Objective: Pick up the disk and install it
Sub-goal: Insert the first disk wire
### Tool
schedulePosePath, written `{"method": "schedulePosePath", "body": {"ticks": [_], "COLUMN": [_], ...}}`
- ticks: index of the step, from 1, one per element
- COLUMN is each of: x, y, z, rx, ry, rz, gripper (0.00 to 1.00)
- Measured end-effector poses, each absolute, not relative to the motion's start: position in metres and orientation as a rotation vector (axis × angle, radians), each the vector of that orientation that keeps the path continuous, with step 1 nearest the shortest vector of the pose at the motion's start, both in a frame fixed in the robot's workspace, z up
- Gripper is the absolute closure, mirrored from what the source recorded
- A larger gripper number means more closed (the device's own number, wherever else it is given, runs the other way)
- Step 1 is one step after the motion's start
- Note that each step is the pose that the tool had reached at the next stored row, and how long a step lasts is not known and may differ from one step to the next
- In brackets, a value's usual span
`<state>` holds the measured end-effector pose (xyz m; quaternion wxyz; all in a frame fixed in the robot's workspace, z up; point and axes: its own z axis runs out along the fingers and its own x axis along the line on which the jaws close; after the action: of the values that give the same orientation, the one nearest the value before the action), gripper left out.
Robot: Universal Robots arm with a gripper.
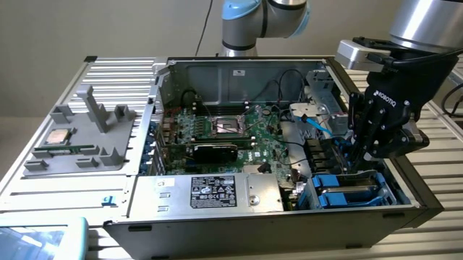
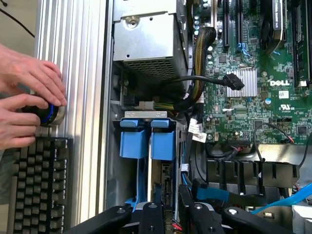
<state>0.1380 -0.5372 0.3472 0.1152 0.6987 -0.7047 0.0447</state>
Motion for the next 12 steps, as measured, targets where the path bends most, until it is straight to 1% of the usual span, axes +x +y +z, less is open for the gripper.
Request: {"method": "schedulePosePath", "body": {"ticks": [12], "x": [0.1380], "y": [-0.5373], "z": [0.3556], "rx": [2.050], "ry": [-2.067], "rz": [0.128], "gripper": [0.75]}}
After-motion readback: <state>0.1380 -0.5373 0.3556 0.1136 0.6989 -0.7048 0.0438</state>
